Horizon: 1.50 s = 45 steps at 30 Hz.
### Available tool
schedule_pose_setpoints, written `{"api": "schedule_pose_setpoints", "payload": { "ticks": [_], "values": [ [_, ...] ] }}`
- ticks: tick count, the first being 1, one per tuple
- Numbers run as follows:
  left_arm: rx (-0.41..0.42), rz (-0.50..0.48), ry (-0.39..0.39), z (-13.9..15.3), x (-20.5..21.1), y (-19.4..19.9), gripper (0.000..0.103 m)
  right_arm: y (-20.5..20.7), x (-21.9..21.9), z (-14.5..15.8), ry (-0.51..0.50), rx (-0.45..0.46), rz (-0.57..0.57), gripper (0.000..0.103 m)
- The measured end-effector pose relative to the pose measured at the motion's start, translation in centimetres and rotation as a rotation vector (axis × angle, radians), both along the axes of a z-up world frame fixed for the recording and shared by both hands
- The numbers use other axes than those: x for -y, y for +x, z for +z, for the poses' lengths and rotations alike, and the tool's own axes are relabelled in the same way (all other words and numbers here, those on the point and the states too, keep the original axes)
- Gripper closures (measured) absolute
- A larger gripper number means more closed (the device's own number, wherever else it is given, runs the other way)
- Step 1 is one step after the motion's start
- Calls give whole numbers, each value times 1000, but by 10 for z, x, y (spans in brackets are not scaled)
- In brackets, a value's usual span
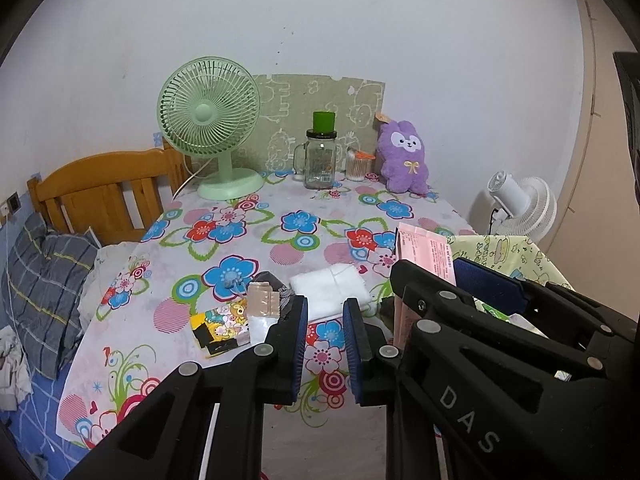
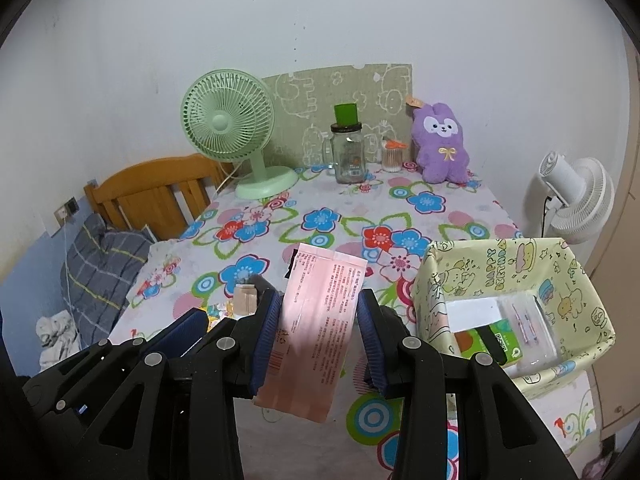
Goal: Organize soft objects
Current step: 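Lift the white roll with the left tool while the right tool carries the pink packet, then carry the white roll and pink packet with both tools toward the gift box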
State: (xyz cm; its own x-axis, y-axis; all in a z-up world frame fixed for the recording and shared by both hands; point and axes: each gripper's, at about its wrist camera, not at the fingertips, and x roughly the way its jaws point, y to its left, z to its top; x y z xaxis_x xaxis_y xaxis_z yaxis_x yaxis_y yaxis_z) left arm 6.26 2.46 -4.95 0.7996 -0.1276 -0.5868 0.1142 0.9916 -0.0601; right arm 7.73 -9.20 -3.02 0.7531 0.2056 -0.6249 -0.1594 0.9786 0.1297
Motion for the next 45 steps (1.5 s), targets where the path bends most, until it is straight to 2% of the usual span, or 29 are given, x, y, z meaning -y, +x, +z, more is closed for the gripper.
{"api": "schedule_pose_setpoints", "payload": {
  "ticks": [3, 5, 8, 25, 36, 38, 40, 45],
  "values": [
    [-23, 5, 2, -7, -2, 5, 85, 2, -1, -5, 1, -18, 2, 60],
    [-38, 13, 7, -12, -4, 8, 75, 6, -3, -9, -1, -31, 6, 60],
    [-55, 28, 10, -21, -9, 15, 67, 12, -7, -18, -4, -44, 11, 60],
    [-159, 87, 4, -72, -31, 56, 53, 56, -32, -73, -28, -147, 50, 60],
    [-220, 111, -11, -98, -37, 74, 54, 73, -38, -99, -54, -203, 61, 60],
    [-229, 113, -22, -103, -38, 76, 68, 75, -38, -102, -56, -212, 61, 60],
    [-235, 102, -39, -106, -39, 77, 76, 76, -39, -105, -56, -223, 63, 60],
    [-223, 92, -52, -102, -37, 74, 80, 75, -38, -103, -49, -221, 62, 60]
  ]
}}
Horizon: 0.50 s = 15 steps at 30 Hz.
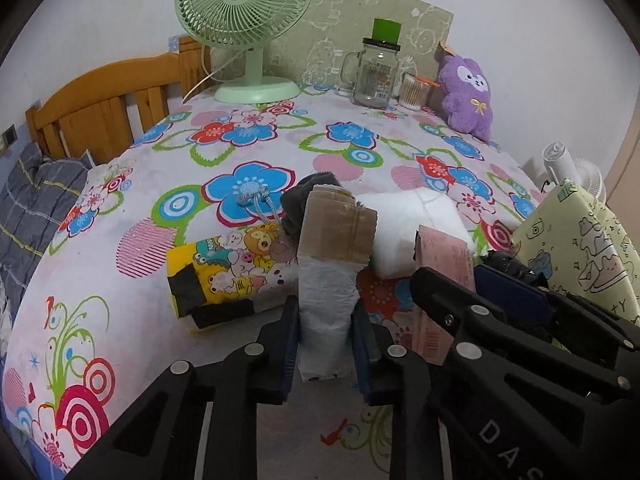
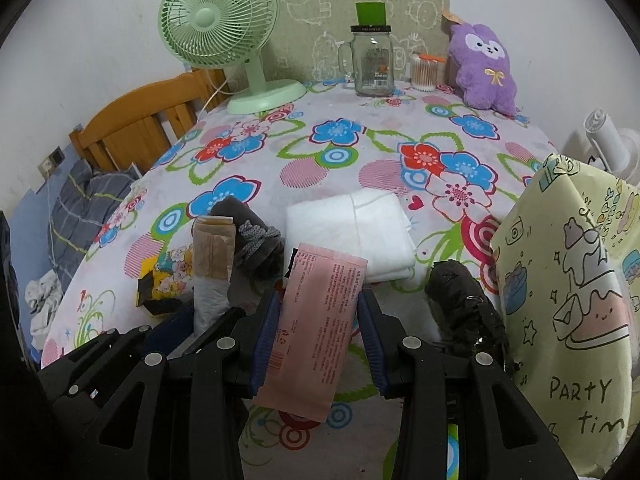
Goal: Organize soft objects
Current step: 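Carry the white roll and pink packet with both tools toward the gift box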
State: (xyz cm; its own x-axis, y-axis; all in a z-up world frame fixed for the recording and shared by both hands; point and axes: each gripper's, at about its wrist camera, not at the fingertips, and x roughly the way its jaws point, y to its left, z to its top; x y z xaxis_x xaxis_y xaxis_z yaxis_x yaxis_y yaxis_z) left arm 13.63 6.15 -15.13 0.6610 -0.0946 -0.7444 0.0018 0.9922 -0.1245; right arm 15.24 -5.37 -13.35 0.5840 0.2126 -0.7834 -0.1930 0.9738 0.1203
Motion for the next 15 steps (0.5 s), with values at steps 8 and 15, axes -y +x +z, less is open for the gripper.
{"api": "schedule_pose_setpoints", "payload": {
  "ticks": [8, 15],
  "values": [
    [42, -4, 18, 20, 7, -12, 80, -12, 7, 18, 16, 41, -6, 60],
    [94, -13, 23, 45, 18, -25, 80, -28, 17, 47, 30, 97, -12, 60]
  ]
}}
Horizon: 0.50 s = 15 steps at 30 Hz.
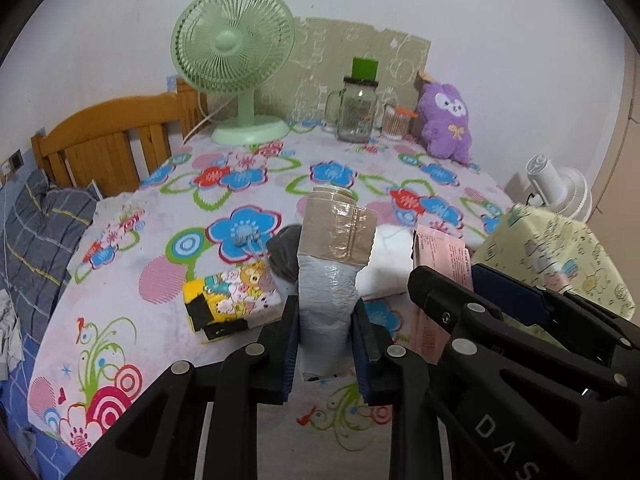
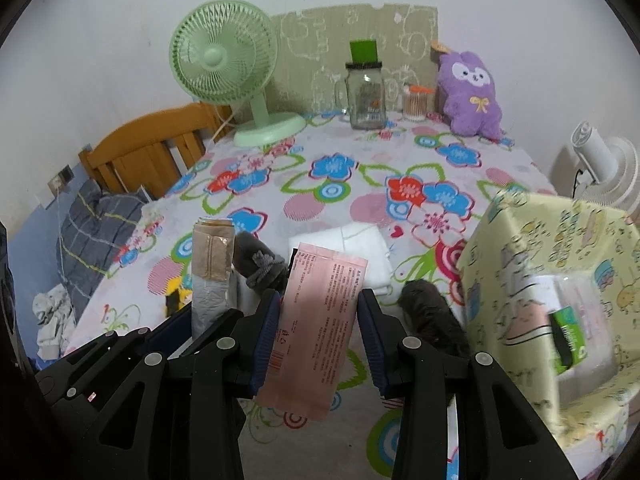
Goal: Organize soft objects
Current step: 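Carry the white roll and pink packet with both tools toward the gift box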
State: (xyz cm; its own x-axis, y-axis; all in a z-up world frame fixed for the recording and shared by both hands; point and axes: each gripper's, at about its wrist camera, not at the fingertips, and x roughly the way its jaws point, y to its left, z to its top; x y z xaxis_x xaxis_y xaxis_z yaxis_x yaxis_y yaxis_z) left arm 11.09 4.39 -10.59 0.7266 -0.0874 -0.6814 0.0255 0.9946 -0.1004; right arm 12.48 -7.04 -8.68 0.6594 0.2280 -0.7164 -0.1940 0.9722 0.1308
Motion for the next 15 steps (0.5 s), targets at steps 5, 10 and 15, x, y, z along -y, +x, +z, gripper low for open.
{"api": "schedule_pose_setpoints", "payload": {
  "ticks": [5, 10, 15],
  "values": [
    [34, -8, 16, 21, 9, -10, 80, -10, 9, 20, 1, 30, -5, 60],
    [74, -10, 23, 42, 17, -21, 80, -22, 18, 44, 12, 76, -6, 60],
    [105, -17, 30, 60, 28, -31, 80, -33, 28, 63, 17, 112, -4, 60]
  ]
}}
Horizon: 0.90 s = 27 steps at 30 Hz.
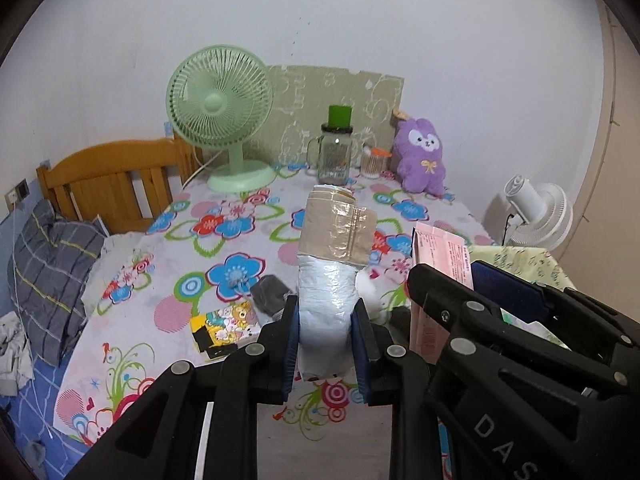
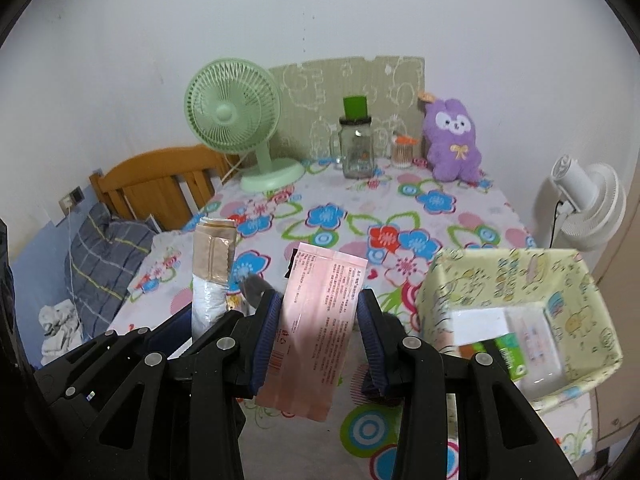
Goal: Organize soft objects
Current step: 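Carry the white roll and pink packet with both tools toward the gift box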
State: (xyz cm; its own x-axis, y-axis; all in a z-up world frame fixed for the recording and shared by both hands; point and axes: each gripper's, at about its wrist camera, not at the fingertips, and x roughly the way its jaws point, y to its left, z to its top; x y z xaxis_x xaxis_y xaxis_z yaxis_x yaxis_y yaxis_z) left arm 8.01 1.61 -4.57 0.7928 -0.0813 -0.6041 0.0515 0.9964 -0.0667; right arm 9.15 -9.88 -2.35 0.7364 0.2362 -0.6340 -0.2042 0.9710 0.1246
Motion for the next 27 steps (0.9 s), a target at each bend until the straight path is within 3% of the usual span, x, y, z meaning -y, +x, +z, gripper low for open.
{"api": "schedule_pose_setpoints", "payload": {
  "ticks": [13, 27],
  "values": [
    [52, -32, 18, 27, 38, -12, 80, -15, 38, 29, 12, 47, -21, 60],
    [62, -111, 14, 24, 91, -2, 80, -14, 93, 30, 5, 66, -88, 60]
  ]
}}
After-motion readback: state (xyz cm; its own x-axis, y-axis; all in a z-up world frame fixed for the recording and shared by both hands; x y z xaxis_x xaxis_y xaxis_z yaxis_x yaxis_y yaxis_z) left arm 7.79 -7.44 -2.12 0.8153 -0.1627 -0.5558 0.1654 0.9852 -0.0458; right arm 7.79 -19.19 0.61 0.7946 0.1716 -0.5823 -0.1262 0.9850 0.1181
